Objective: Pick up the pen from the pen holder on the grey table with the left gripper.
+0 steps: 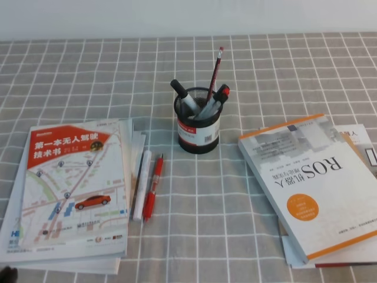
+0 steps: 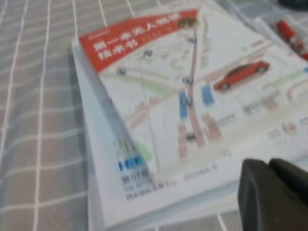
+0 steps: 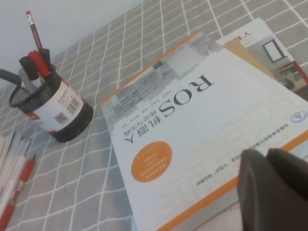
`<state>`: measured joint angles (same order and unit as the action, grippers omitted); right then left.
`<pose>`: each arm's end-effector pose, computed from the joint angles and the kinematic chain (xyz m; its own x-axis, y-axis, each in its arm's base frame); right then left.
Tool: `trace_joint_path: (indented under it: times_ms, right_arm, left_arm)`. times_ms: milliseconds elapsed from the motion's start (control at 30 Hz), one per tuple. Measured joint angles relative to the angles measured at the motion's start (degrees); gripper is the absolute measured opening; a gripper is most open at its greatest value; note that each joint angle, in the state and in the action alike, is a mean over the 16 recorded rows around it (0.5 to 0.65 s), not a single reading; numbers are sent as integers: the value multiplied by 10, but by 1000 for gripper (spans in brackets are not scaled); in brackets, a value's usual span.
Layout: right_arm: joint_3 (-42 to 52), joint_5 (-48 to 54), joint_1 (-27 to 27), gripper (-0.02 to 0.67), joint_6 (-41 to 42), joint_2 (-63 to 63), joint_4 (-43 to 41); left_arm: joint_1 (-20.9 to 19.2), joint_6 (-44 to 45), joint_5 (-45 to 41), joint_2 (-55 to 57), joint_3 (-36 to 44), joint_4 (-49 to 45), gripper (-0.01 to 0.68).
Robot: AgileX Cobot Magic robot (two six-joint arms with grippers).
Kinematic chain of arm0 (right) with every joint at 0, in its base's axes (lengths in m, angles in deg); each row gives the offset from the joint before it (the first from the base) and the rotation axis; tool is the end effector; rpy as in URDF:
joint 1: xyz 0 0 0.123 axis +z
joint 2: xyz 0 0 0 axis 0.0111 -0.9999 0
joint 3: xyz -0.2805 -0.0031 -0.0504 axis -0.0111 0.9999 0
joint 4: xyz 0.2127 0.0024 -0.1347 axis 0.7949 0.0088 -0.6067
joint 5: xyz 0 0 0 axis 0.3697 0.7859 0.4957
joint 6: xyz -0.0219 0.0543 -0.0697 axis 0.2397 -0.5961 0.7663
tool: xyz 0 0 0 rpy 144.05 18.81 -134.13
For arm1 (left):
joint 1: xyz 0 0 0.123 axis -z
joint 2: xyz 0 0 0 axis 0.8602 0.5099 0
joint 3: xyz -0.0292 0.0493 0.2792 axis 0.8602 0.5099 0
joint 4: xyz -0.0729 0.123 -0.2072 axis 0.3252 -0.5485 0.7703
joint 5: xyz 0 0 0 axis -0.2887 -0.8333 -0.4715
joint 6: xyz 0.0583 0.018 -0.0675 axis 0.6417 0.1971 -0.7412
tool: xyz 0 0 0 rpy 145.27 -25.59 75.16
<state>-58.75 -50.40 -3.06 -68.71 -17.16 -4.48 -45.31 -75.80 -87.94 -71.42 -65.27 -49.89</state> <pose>0.0519 0.0182 0.1744 -0.3170 0.5153 -0.7963 -0.0114 0.8374 0.5464 0.0482 -0.0104 0.1807 -0.2624 0.2730 -0.9256 0.2857 0.9381 0.1957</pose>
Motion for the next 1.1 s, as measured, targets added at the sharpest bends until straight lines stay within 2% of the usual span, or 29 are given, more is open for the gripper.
trace_joint_path:
  times_ms: [267,767,1100]
  right_arm:
    - [0,0,0,-13,0,0,0]
    - [0,0,0,-13,0,0,0]
    - [0,0,0,-13,0,0,0]
  left_arm:
    - [-18,0,39,0,26,22,-3]
    - [-131,0,46,0,27,35,-4]
    - [-143,0,46,0,27,35,-4]
